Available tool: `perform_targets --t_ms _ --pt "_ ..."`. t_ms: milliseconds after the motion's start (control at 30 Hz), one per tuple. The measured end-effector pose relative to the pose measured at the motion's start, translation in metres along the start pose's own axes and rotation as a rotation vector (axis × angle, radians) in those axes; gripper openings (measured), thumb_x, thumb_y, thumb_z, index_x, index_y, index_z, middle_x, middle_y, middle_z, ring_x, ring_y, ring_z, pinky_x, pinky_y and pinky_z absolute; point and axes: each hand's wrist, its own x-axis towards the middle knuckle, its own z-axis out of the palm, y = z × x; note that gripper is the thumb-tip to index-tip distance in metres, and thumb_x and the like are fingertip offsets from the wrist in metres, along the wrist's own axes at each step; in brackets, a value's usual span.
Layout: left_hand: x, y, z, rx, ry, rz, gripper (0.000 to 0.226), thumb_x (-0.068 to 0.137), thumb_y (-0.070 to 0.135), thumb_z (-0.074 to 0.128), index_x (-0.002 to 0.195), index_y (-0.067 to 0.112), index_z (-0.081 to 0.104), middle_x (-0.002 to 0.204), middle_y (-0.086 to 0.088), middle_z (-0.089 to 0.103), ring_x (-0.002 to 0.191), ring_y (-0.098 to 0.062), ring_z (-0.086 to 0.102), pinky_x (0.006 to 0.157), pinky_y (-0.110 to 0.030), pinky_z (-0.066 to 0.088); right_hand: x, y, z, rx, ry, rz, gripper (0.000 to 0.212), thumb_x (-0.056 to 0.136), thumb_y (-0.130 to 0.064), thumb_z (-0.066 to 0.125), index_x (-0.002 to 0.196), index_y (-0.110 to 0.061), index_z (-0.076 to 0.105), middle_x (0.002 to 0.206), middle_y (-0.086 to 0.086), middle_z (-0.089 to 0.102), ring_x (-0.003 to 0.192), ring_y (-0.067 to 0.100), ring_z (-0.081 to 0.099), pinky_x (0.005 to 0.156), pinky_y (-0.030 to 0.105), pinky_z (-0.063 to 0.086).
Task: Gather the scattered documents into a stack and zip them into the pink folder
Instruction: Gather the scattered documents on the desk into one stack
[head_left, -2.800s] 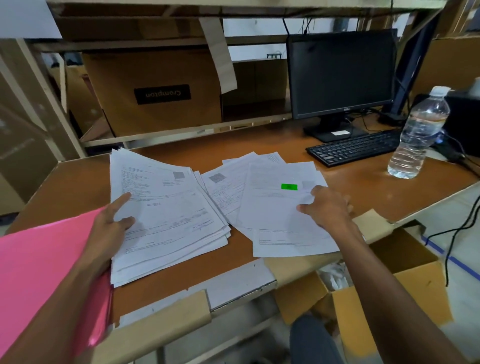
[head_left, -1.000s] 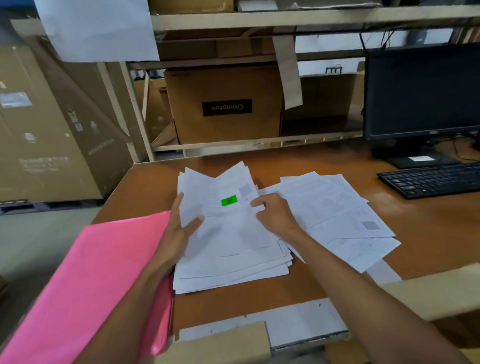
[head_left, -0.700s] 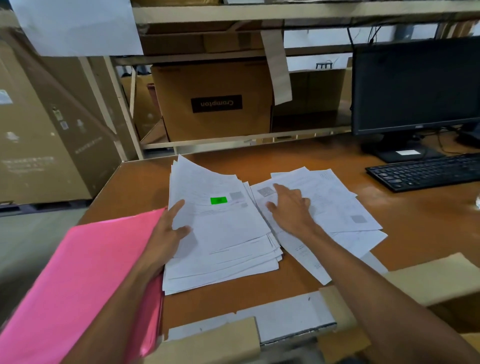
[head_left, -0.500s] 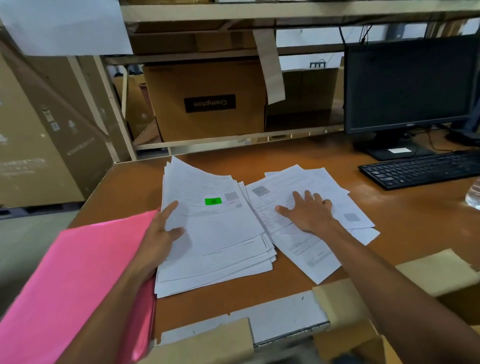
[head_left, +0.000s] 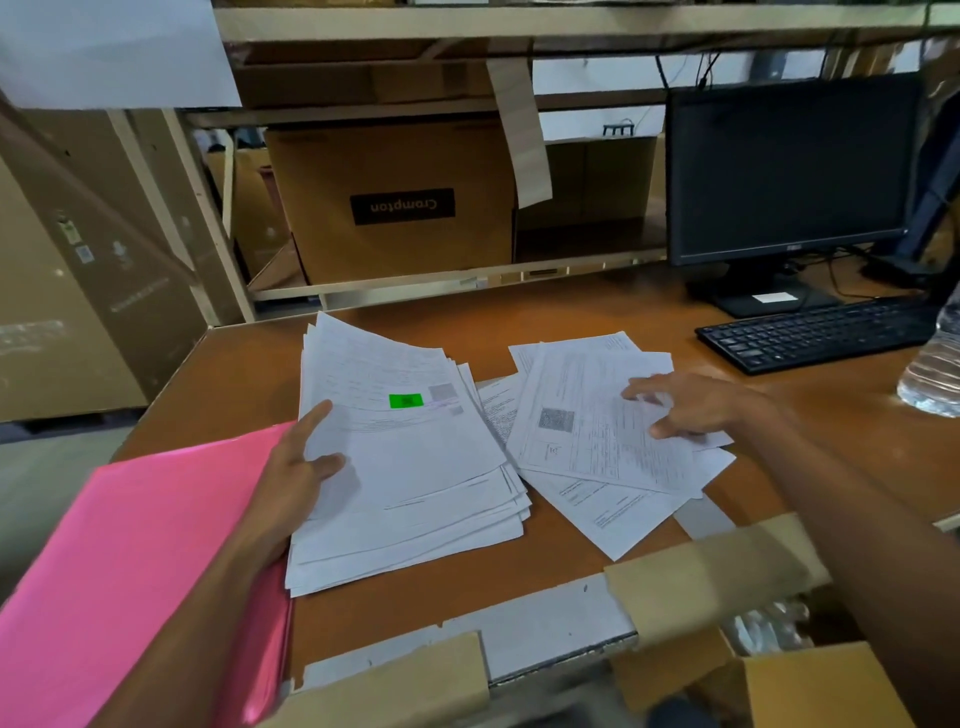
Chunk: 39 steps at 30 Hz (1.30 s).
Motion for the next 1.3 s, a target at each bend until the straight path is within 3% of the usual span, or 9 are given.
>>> perform_targets --t_ms 100,233,367,533,767,900,1033,1133,1300 --pt "0.0 0.0 0.001 0.005 -0.001 0.002 0.064 0.1 0.005 0.057 0.152 0.036 0.041 0.157 0.005 0.039 0.142 -0.025 0.039 0.112 -0.043 0.035 0.001 -0.001 0.016 0.132 0.191 0.016 0.035 0.097 -0.02 0.064 0.127 -0.037 0.057 0.127 -0.012 0.06 0.086 0.018 0.066 0.061 0.027 0.052" --pt "0.0 -0.001 0.001 0.022 0.001 0.005 0.064 0.099 0.006 0.058 0.152 0.038 0.041 0.157 0.005 0.039 0.142 -0.025 0.039 0.115 -0.046 0.035 0.008 -0.011 0.034 0.068 0.213 -0.077 0.032 0.101 -0.023 0.059 0.131 -0.032 0.06 0.141 -0.006 0.055 0.116 0.02 0.054 0.088 0.034 0.05" --pt "0.0 -0.002 0.0 0.042 0.009 0.003 0.064 0.099 0.007 0.059 0.152 0.038 0.041 0.158 0.005 0.038 0.143 -0.025 0.038 0.114 -0.045 0.033 0.008 -0.021 0.026 0.072 0.279 -0.018 0.034 0.097 -0.014 0.065 0.129 -0.024 0.063 0.137 0.005 0.06 0.116 0.023 0.057 0.088 0.034 0.051" --pt "0.001 -0.004 -0.001 0.048 0.01 -0.003 0.064 0.098 0.008 0.06 0.15 0.042 0.042 0.157 0.006 0.04 0.14 -0.025 0.041 0.114 -0.05 0.037 0.004 -0.036 0.037 0.045 0.373 0.241 0.052 0.087 -0.06 0.067 0.11 -0.014 0.06 0.1 0.005 0.065 0.102 0.03 0.061 0.091 0.046 0.052" --pt "0.0 -0.004 -0.001 0.06 0.017 -0.005 0.064 0.099 0.008 0.059 0.151 0.041 0.042 0.157 0.006 0.039 0.14 -0.032 0.042 0.114 -0.057 0.035 0.012 -0.034 0.021 0.34 0.404 0.179 0.056 0.081 -0.008 0.084 0.13 -0.02 0.061 0.128 0.004 0.062 0.067 0.018 0.061 0.049 0.027 0.046" --pt "0.0 -0.002 0.0 0.04 0.011 -0.016 0.064 0.099 0.008 0.059 0.15 0.042 0.042 0.157 0.007 0.039 0.141 -0.025 0.04 0.115 -0.052 0.036 0.023 -0.03 0.017 0.228 0.456 0.078 0.05 0.09 -0.016 0.076 0.137 -0.018 0.06 0.139 0.003 0.06 0.112 0.025 0.062 0.074 0.03 0.053" --pt "0.0 -0.002 -0.001 0.041 0.016 -0.02 0.064 0.099 0.008 0.059 0.15 0.042 0.042 0.157 0.007 0.04 0.138 -0.027 0.043 0.112 -0.054 0.039 0.034 -0.029 0.018 0.062 0.357 0.154 0.071 0.086 -0.043 0.077 0.148 -0.027 0.045 0.142 0.005 0.059 0.124 0.031 0.056 0.102 0.048 0.047" --pt "-0.001 0.0 0.0 0.045 0.02 -0.011 0.064 0.099 0.006 0.059 0.15 0.041 0.042 0.156 0.006 0.041 0.133 -0.029 0.048 0.108 -0.056 0.041 0.036 -0.031 0.014 0.121 0.39 0.183 0.074 0.082 -0.032 0.083 0.146 -0.022 0.048 0.138 0.007 0.059 0.117 0.028 0.058 0.086 0.035 0.05" --pt "0.001 0.004 -0.015 0.011 0.044 -0.025 0.064 0.099 0.005 0.059 0.148 0.043 0.045 0.153 0.005 0.046 0.128 -0.033 0.053 0.103 -0.055 0.044 0.038 -0.022 0.014 0.265 0.441 0.298 0.049 0.082 -0.015 0.084 0.124 -0.017 0.061 0.099 0.008 0.064 0.066 0.015 0.055 0.045 0.024 0.037"
